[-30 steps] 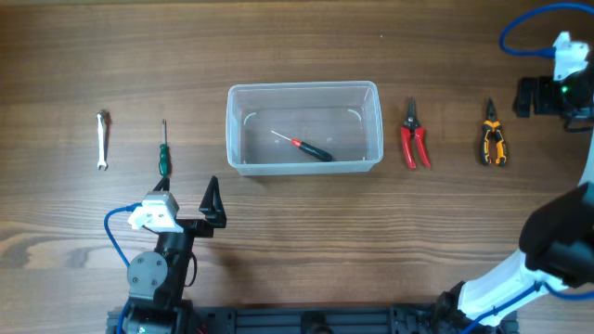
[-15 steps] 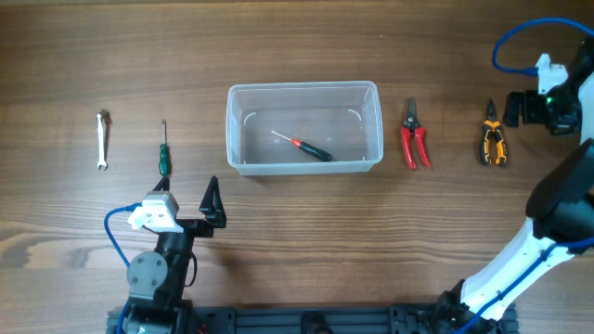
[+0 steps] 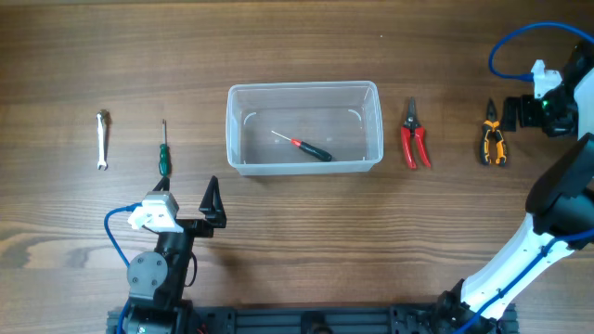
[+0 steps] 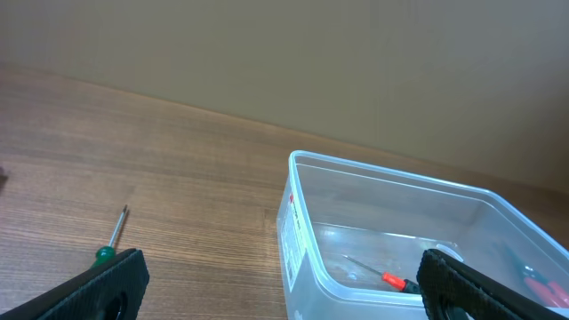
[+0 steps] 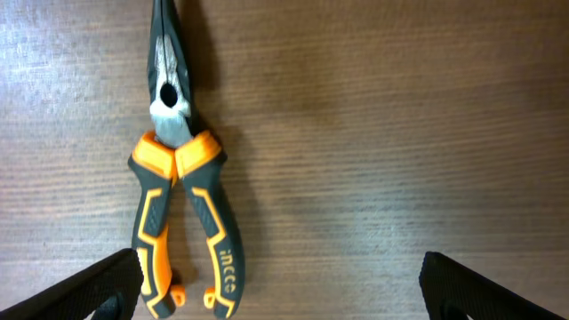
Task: Pack container
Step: 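Move the right gripper over the orange-black pliers, then lower the right gripper and grasp the pliers by the handles, then lift the pliers and carry them over the clear container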
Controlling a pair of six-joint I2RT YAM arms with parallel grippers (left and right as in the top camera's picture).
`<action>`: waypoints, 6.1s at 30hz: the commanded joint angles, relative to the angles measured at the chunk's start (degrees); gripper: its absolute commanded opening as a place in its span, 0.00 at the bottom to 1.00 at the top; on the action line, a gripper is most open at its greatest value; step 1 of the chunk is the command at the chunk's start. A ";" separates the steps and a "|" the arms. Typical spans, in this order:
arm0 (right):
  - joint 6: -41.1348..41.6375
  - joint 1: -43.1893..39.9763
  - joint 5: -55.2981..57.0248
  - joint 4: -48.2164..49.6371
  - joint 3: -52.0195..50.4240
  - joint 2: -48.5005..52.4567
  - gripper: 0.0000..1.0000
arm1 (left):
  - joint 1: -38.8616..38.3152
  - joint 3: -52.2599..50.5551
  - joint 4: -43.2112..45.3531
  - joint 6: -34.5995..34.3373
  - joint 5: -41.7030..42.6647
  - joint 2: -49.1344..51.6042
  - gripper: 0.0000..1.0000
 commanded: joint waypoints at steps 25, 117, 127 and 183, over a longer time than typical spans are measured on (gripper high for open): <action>-0.72 -0.20 3.08 0.83 -4.81 2.47 1.00 | 0.42 -0.35 0.15 1.18 -0.57 -0.42 1.00; -2.34 1.66 0.94 7.67 -4.96 6.21 0.20 | 0.42 -0.35 0.15 1.18 -0.57 -0.42 1.00; -2.27 2.40 1.16 7.61 -4.81 6.14 0.14 | 0.42 -0.35 0.15 1.18 -0.57 -0.42 1.00; -20.28 51.63 -12.70 -18.56 24.87 -5.49 0.04 | 0.42 -0.35 0.15 1.18 -0.57 -0.42 1.00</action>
